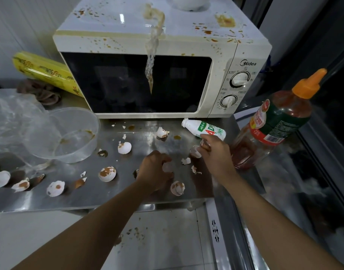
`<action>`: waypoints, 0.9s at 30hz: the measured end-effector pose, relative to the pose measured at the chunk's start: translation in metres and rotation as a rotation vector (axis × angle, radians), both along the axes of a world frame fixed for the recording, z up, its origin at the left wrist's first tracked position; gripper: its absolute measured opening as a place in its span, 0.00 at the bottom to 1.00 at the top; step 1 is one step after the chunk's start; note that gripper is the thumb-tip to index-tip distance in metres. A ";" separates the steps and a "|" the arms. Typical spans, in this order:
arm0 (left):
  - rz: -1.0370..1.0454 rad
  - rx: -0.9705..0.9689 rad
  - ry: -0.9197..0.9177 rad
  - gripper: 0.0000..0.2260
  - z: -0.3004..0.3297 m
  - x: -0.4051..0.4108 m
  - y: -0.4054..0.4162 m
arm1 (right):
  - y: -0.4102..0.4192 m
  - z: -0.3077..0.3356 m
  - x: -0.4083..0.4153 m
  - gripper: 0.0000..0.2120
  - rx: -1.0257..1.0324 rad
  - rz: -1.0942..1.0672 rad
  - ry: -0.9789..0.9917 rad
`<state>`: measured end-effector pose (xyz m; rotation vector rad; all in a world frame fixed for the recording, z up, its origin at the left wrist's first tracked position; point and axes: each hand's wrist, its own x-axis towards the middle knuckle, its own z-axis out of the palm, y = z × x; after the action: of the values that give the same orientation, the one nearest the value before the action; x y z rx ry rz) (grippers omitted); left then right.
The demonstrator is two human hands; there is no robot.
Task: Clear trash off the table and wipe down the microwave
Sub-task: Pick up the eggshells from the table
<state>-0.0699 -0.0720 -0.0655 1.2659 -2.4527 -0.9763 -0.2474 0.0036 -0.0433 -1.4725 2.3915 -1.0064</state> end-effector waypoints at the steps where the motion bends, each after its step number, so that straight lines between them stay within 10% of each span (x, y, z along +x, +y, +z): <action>1: -0.004 0.010 0.012 0.19 0.001 0.001 0.000 | -0.005 -0.002 0.002 0.16 0.014 0.021 -0.024; 27: -0.133 0.005 -0.065 0.17 -0.002 0.008 0.039 | 0.034 -0.011 0.004 0.22 0.158 -0.018 -0.122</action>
<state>-0.0615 -0.0332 -0.0672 1.1668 -2.6148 -0.9886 -0.2435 0.0375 -0.0546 -1.3000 2.3420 -0.8613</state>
